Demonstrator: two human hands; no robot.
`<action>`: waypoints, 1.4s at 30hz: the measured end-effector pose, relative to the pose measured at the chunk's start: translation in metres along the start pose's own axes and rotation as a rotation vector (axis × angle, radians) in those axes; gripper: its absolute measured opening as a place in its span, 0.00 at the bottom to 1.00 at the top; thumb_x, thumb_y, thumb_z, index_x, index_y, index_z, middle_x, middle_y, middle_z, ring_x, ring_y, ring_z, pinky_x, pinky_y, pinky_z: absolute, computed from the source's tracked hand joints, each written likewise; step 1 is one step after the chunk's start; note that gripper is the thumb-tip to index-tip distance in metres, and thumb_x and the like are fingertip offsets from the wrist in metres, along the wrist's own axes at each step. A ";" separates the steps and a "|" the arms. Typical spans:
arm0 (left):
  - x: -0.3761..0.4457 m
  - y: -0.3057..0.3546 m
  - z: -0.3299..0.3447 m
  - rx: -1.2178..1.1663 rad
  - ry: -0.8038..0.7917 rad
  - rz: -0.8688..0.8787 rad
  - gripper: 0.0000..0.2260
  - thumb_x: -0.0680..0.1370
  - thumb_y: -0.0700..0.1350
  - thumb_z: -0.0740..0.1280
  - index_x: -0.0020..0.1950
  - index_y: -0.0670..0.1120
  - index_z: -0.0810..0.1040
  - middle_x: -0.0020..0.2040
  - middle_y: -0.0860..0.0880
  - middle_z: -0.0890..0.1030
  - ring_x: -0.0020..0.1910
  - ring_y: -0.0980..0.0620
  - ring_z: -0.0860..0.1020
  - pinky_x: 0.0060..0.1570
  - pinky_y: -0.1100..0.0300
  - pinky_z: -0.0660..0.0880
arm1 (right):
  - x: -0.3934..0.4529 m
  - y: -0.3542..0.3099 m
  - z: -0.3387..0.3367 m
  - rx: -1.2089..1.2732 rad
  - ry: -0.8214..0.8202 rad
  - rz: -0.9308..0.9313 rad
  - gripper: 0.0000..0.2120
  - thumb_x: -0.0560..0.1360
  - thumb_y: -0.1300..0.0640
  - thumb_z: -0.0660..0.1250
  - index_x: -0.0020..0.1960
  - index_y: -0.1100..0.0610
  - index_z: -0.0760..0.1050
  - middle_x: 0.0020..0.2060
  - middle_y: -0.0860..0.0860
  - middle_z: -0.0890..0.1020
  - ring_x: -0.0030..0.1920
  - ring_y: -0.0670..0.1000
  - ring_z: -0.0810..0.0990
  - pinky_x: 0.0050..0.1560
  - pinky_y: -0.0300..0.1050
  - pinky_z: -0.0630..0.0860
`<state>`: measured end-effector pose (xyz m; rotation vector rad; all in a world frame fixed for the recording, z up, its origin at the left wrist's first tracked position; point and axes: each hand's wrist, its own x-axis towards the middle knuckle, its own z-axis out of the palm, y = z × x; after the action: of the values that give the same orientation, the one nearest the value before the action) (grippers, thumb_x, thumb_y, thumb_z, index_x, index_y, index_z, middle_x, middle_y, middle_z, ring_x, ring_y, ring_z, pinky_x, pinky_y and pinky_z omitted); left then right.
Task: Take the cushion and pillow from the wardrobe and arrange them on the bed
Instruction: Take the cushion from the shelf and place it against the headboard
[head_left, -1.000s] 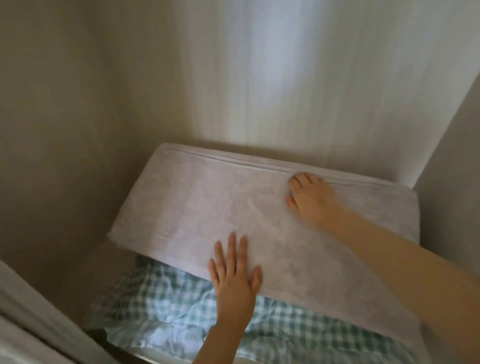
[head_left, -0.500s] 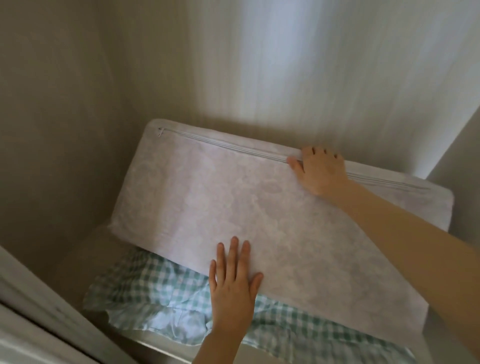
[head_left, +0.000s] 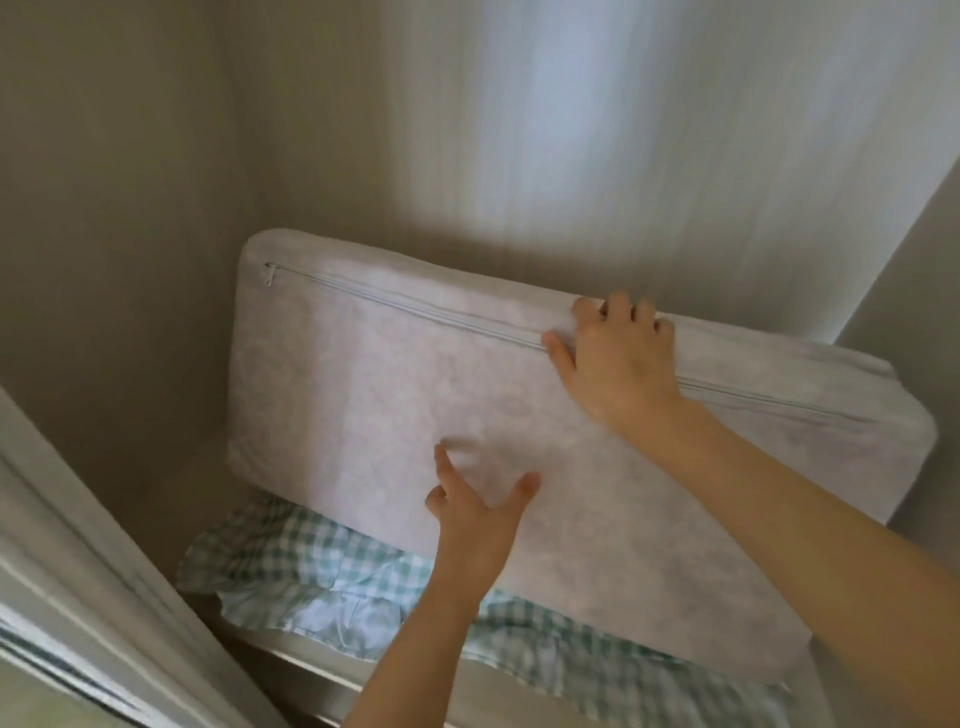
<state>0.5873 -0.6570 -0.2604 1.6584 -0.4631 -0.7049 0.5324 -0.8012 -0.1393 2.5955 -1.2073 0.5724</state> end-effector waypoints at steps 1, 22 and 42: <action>-0.003 0.006 -0.001 -0.040 -0.033 -0.041 0.53 0.67 0.65 0.75 0.80 0.60 0.42 0.78 0.45 0.56 0.64 0.47 0.68 0.58 0.52 0.70 | -0.006 0.000 -0.008 0.006 -0.008 -0.021 0.25 0.79 0.39 0.51 0.65 0.56 0.69 0.61 0.60 0.72 0.60 0.64 0.69 0.59 0.61 0.67; -0.193 0.024 0.007 -0.358 0.418 0.212 0.46 0.74 0.63 0.69 0.81 0.57 0.41 0.80 0.54 0.58 0.77 0.47 0.61 0.73 0.39 0.63 | -0.167 0.023 -0.131 0.396 -0.329 -0.197 0.25 0.79 0.42 0.53 0.71 0.54 0.64 0.67 0.59 0.69 0.66 0.66 0.66 0.65 0.64 0.65; -0.197 0.043 0.000 -0.534 0.377 0.353 0.36 0.71 0.53 0.72 0.75 0.67 0.60 0.68 0.59 0.74 0.64 0.52 0.76 0.63 0.46 0.75 | -0.179 0.045 -0.121 0.967 -0.212 -0.175 0.15 0.73 0.44 0.69 0.48 0.55 0.72 0.43 0.52 0.81 0.46 0.55 0.79 0.48 0.51 0.73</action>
<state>0.4461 -0.5381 -0.1797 1.1266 -0.2540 -0.2135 0.3620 -0.6646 -0.1072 3.5807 -0.8426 1.0665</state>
